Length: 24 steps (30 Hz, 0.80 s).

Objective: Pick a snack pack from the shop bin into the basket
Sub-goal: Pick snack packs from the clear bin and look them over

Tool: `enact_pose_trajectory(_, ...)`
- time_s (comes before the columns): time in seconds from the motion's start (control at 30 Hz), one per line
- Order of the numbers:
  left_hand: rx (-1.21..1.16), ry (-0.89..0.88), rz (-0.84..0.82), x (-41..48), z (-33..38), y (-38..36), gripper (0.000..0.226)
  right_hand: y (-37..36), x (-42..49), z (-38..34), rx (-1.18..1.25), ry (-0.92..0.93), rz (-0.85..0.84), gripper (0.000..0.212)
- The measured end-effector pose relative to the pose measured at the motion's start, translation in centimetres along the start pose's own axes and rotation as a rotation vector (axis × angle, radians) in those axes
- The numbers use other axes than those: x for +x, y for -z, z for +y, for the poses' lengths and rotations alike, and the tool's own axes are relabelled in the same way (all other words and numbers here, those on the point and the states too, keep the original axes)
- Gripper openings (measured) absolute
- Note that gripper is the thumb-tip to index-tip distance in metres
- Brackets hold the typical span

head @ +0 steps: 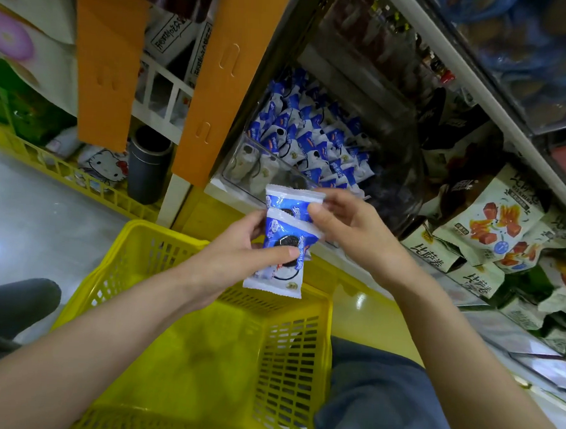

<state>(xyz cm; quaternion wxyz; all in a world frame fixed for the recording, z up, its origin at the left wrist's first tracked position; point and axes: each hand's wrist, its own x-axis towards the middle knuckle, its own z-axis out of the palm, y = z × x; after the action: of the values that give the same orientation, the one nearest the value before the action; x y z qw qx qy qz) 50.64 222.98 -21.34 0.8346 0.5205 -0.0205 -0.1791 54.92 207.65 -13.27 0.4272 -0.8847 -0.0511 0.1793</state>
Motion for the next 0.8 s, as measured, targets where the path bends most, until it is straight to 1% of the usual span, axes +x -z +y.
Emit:
enact_pose_trajectory(0.07,0.019,-0.014,-0.032,-0.1,-0.1,-0.1,0.050,-0.1,-0.3,-0.5,-0.014,-0.028,-0.101,0.013)
enact_pose_trajectory(0.13,0.021,-0.021,-0.039,-0.1,-0.2,-0.1,0.047,0.2,-0.4,-1.0,0.012,0.021,-0.064,0.007)
enact_pose_trajectory(0.2,0.059,-0.024,-0.037,-0.1,-0.2,0.0,0.032,1.1,0.0,-1.5,0.026,0.032,0.077,0.008)
enact_pose_trajectory(0.27,0.095,-0.015,-0.036,0.0,-0.2,0.2,0.019,2.3,1.1,-2.1,0.116,0.015,0.266,0.009)
enact_pose_trajectory(0.33,0.117,-0.002,-0.017,0.0,-0.4,0.3,0.016,3.1,3.0,-2.4,0.217,0.047,0.429,0.007)
enact_pose_trajectory(0.4,0.137,0.019,0.011,0.2,-0.6,0.4,0.019,3.3,5.2,-2.2,0.084,0.038,0.533,0.008)
enact_pose_trajectory(0.43,0.144,0.031,0.022,0.2,-0.7,0.5,0.018,3.2,6.2,-2.0,-0.013,0.010,0.534,0.011)
enact_pose_trajectory(0.5,0.156,0.051,0.055,0.3,-0.8,0.6,0.016,2.5,7.8,-1.7,-0.150,-0.049,0.444,0.023)
enact_pose_trajectory(0.57,0.158,0.046,0.090,0.3,-0.7,0.8,0.019,2.0,8.9,-1.6,-0.230,-0.122,0.263,0.025)
enact_pose_trajectory(0.6,0.157,0.038,0.101,0.3,-0.6,0.9,0.021,1.8,9.2,-1.6,-0.279,-0.167,0.163,0.021)
enact_pose_trajectory(0.63,0.153,0.034,0.108,0.3,-0.6,0.9,0.024,1.7,9.6,-1.6,-0.339,-0.204,0.085,0.019)
enact_pose_trajectory(0.67,0.147,0.036,0.115,0.3,-0.6,1.0,0.026,1.7,9.9,-1.6,-0.409,-0.220,0.045,0.021)
enact_pose_trajectory(0.73,0.132,0.046,0.132,0.4,-0.5,0.9,0.025,1.4,10.6,-1.5,-0.477,-0.211,0.061,0.030)
enact_pose_trajectory(0.8,0.117,0.059,0.141,0.5,-0.4,0.9,0.024,0.9,11.1,-1.5,-0.378,-0.183,0.115,0.038)
